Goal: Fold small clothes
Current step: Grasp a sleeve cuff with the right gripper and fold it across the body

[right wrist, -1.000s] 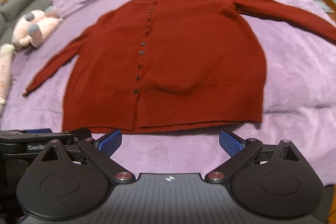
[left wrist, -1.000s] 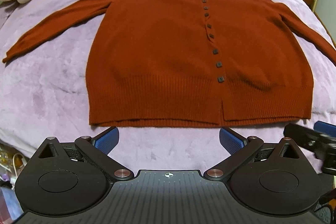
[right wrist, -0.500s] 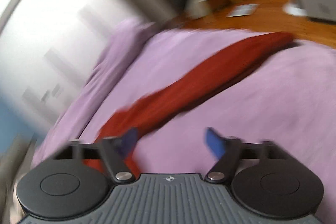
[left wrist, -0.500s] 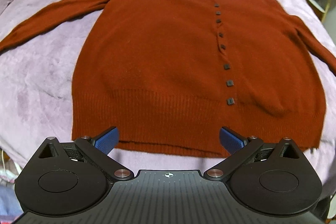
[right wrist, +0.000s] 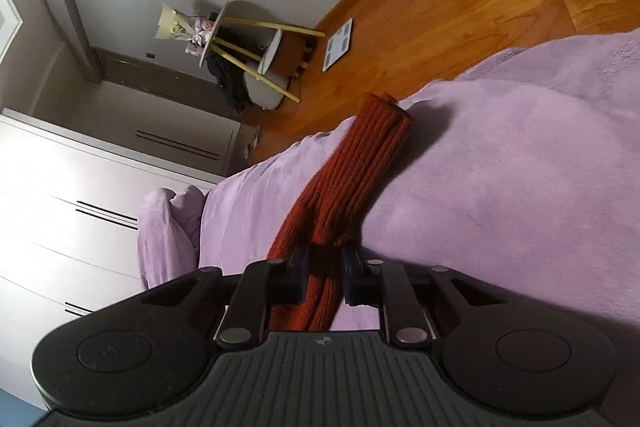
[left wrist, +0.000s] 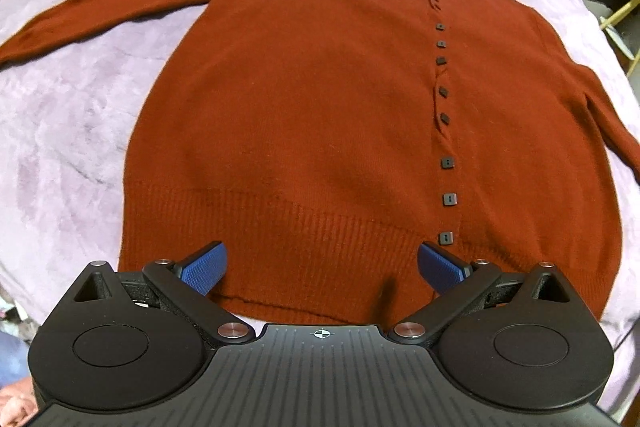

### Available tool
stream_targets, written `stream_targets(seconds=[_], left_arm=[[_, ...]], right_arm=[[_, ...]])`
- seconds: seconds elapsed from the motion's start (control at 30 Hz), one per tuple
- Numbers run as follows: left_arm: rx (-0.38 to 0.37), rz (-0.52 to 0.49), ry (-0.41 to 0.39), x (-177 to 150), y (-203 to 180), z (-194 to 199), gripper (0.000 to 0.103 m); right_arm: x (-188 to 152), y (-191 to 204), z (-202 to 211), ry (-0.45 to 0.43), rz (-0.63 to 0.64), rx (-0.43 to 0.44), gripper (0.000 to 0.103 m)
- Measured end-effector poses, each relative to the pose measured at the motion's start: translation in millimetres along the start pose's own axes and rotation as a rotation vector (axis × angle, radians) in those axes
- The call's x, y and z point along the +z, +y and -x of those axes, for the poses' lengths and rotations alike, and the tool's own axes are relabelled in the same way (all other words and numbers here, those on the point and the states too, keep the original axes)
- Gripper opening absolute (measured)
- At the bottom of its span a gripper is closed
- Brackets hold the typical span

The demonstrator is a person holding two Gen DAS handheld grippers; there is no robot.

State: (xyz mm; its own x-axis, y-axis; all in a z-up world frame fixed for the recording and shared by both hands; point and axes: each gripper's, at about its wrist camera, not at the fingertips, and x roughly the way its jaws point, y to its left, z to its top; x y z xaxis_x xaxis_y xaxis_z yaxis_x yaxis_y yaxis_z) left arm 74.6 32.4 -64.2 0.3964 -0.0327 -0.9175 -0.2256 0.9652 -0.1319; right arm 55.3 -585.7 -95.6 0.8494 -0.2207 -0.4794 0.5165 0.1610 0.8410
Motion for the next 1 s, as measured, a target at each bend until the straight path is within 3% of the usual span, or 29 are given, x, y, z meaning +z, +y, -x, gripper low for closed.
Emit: stream_targets(seconds=[0.1,0.13,0.2,0.3,0.37,0.4,0.47,0.53,0.6,0.63,0.73,0.8,0.87,0.93,1.0], left_arm=[[-0.027,0.011,0.001,1,4,2,0.103],[-0.033,0.016,0.001,1,5,2,0.103],[-0.043,0.021,0.005,2,7,1,0.103],[-0.054,0.013,0.01,3,7,0,0.103],[-0.057,0.003,0.003,4,6,0,0.103],[-0.062,-0.001,-0.004,5,6,2,0.103],[-0.085,-0.005,-0.022,7,7,5,0.102],[-0.139,0.0,-0.034,12,10,7,0.102],[-0.197,0.003,-0.045,19,13,8,0.102],[-0.229,-0.001,-0.058,25,14,10,0.101],[-0.321,-0.023,-0.121,44,10,16,0.101],[-0.391,-0.038,-0.179,58,3,20,0.101],[-0.472,-0.049,-0.208,75,-3,15,0.101],[-0.536,-0.031,-0.194,94,-7,1,0.101],[-0.581,0.009,-0.16,112,-9,-18,0.1]], right_arm=[[5,2,0,-0.015,-0.07,0.054,0.049],[7,3,1,-0.024,-0.072,0.067,0.054],[1,5,8,-0.038,-0.038,0.062,0.054],[-3,14,2,-0.039,0.046,0.002,0.045],[-1,19,-4,-0.037,0.067,-0.035,0.032],[2,21,-7,-0.036,0.063,-0.05,0.012],[5,27,-14,-0.018,0.094,-0.088,0.007],[-2,58,-22,-0.016,0.309,-0.207,0.007],[-26,105,-23,-0.053,0.589,-0.227,0.007],[-39,125,-21,-0.047,0.668,-0.175,0.007],[-105,192,-10,0.055,0.911,0.086,0.007],[-168,225,0,0.206,1.068,0.299,0.007],[-223,235,7,0.358,1.152,0.451,0.015],[-269,228,9,0.456,1.183,0.492,0.037],[-296,210,5,0.512,1.156,0.441,0.038]])
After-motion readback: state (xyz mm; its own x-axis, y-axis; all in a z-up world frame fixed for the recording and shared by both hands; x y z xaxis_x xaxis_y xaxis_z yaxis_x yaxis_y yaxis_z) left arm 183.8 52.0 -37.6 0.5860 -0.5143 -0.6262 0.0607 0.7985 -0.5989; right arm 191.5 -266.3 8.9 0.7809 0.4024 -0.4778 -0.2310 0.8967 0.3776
